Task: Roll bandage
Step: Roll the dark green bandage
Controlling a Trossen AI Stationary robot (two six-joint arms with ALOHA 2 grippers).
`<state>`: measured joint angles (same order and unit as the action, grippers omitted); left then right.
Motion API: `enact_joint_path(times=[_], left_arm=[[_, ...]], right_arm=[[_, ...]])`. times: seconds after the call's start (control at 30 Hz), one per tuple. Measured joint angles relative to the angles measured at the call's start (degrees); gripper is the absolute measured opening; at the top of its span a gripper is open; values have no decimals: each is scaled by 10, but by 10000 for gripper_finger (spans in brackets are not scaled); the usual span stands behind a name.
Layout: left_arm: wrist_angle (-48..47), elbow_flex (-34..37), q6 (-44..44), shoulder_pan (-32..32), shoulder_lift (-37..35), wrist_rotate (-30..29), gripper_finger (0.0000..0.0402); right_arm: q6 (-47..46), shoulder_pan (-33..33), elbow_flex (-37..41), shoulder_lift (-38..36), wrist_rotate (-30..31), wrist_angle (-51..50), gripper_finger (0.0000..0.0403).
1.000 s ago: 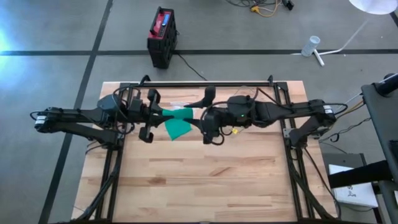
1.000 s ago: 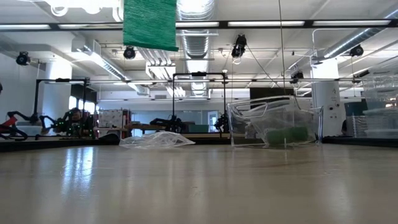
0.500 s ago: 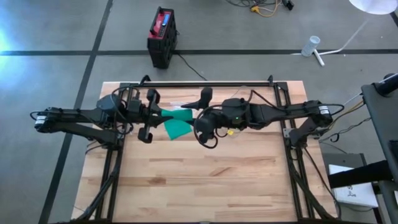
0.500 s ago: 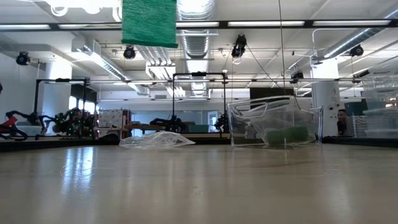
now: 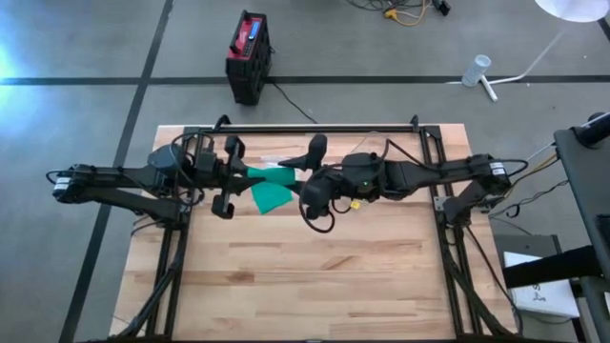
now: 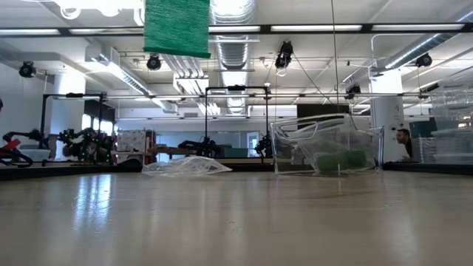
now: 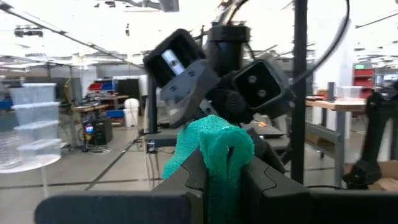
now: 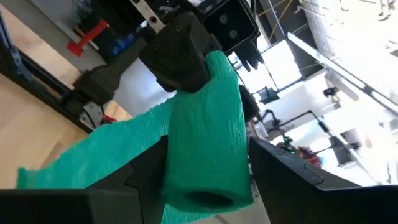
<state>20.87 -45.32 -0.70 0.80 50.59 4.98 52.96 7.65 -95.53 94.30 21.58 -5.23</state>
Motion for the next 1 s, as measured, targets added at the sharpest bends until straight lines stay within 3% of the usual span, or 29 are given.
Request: enact_joint_path(times=[0.77,1.0], left_arm=[[2,0,5,0,5,5,25],[3,0,6,0,7,5,38]], right_arm=[[36,6,-1,7,4,0,202],[41,6,-1,11,5,3,162]])
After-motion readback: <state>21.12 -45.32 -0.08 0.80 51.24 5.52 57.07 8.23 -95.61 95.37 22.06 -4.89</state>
